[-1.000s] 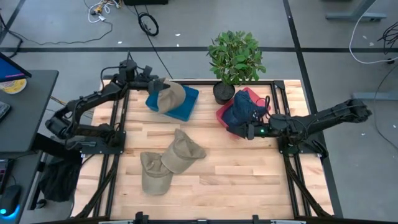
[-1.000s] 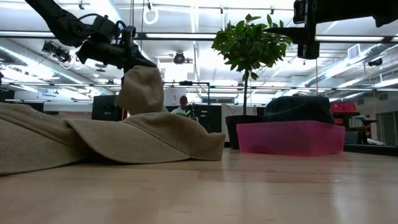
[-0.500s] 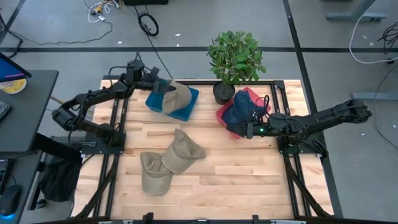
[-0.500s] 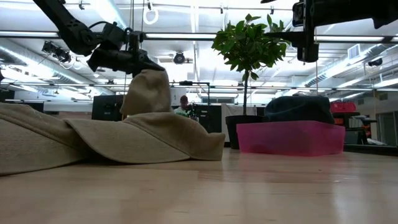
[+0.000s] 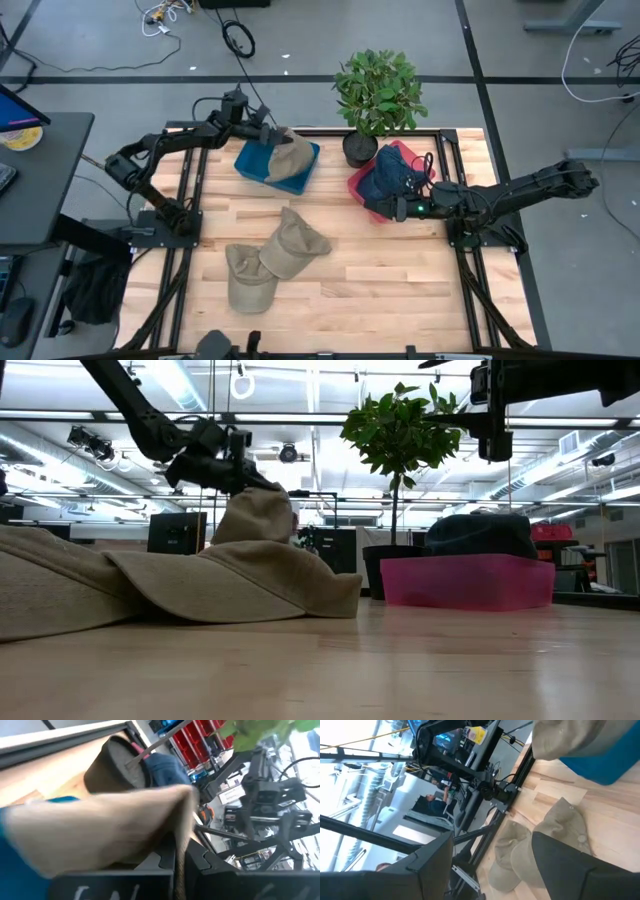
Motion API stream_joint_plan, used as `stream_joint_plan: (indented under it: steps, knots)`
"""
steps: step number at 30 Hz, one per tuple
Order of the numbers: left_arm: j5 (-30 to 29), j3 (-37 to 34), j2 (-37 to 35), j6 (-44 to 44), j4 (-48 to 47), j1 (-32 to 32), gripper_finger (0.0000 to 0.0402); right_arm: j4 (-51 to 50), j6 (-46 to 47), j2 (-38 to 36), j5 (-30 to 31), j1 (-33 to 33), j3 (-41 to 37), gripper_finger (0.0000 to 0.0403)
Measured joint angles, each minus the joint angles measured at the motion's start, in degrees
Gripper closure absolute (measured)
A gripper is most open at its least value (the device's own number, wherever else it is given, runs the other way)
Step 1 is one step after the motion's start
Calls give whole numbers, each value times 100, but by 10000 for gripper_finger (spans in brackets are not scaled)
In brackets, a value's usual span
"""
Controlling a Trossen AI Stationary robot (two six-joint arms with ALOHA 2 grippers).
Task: Pick & Place hat
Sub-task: Put the bottom right brown cap into the blue bin
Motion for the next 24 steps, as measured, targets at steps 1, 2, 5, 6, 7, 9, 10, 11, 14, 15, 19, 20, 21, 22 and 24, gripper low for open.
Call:
stream_joint_plan:
  steps: [1,2,5,6,7,9,10,11,14,15,19,20,21,22,24]
  knots:
    - [0,0,70,92,-8,0,397,0,2,0,18,0,0,131]
    - [-10,0,129,185,-9,-2,398,0,3,0,51,0,0,131]
    - [-289,0,173,602,-15,-38,398,0,24,2,137,0,0,131]
    - [-392,0,171,762,5,-51,397,0,27,0,143,0,0,131]
    - [-483,0,161,895,-4,-73,396,2,30,2,145,0,0,131]
    - [-601,-2,123,1107,-6,-78,396,2,40,2,143,0,0,131]
    - [-660,-1,105,1185,2,-87,397,2,40,2,144,0,0,131]
    - [-733,0,90,1243,9,-106,397,2,42,2,143,0,0,131]
    - [-942,-2,34,1363,-9,-114,397,2,42,2,143,0,0,131]
    - [-967,-2,16,1377,3,-114,396,2,38,2,143,0,0,131]
    - [-1151,-2,12,1707,-142,-107,393,2,0,2,143,0,0,131]
    - [-1258,-2,12,1802,-221,-108,393,2,-4,2,143,0,0,131]
    - [-1389,-2,12,1890,-314,-111,395,2,-6,2,143,0,0,131]
    - [-1507,-2,13,1936,-402,-128,396,2,-6,2,143,0,0,131]
    - [-1714,-2,14,2055,-475,-177,397,2,-11,2,143,0,0,131]
